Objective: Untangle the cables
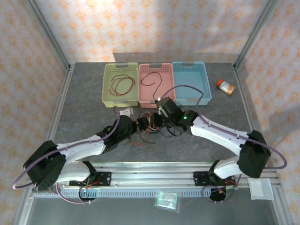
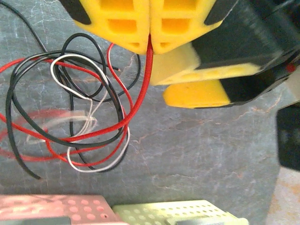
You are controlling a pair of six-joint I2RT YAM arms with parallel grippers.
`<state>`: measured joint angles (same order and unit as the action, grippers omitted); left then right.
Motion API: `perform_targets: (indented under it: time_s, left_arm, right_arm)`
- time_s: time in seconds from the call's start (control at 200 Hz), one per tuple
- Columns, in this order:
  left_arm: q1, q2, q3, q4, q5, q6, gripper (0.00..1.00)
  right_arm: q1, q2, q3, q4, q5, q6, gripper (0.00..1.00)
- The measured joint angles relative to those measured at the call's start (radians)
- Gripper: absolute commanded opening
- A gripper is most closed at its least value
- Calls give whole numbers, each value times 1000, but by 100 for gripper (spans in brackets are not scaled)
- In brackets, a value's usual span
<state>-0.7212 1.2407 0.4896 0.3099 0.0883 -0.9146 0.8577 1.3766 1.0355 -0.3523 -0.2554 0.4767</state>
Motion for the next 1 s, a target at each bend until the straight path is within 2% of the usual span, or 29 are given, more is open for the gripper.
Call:
perform_targets:
  time_s: [0.375,0.731,1.001]
  left_arm:
    - [22,105,24,0,4,26,75]
    - [45,235,141,-30,3,60,74]
    - [62,323,171,-68,4,79,74]
  right_arm:
    - [0,-81,76,-18,-25,-44,0]
    - [0,-131,161,-36,-103,-75,0]
    - [0,-179,256,-70,-105,-108,0]
